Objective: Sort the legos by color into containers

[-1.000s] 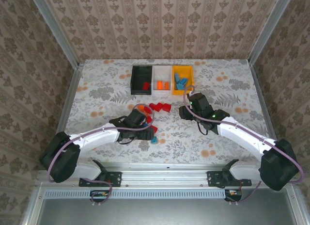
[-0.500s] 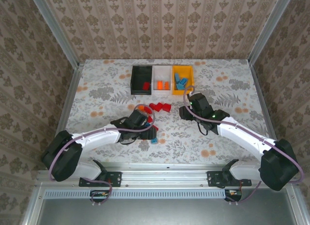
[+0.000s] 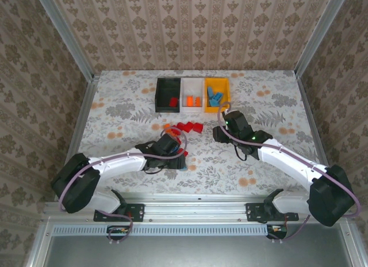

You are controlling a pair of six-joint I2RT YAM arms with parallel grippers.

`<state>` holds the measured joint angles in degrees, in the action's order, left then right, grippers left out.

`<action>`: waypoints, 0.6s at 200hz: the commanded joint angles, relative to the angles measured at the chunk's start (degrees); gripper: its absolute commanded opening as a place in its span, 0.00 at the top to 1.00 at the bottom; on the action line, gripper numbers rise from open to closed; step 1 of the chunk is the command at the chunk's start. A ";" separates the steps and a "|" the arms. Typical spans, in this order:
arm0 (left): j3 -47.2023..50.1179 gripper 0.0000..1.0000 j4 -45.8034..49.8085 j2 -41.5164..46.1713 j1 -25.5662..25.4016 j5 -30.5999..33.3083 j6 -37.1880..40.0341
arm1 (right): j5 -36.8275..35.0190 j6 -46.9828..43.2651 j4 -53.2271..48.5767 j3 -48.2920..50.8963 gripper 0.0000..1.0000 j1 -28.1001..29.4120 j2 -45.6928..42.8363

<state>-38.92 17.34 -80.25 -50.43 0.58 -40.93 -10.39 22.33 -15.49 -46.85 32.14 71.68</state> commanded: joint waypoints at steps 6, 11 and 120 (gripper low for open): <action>-3.51 0.28 1.29 -2.19 0.73 2.68 0.90 | -1.65 -0.31 -0.83 0.85 0.42 -0.06 -0.40; -3.83 0.29 1.16 -2.63 0.69 2.52 1.10 | -1.71 -0.39 -0.84 0.81 0.42 -0.06 -0.44; -3.86 0.52 -1.02 -7.76 1.35 1.40 0.48 | -2.31 -0.72 0.15 2.48 0.41 -0.06 -0.05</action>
<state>-42.17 16.86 -87.07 -49.15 2.70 -40.51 -11.46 22.31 -15.42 -45.21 32.14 71.68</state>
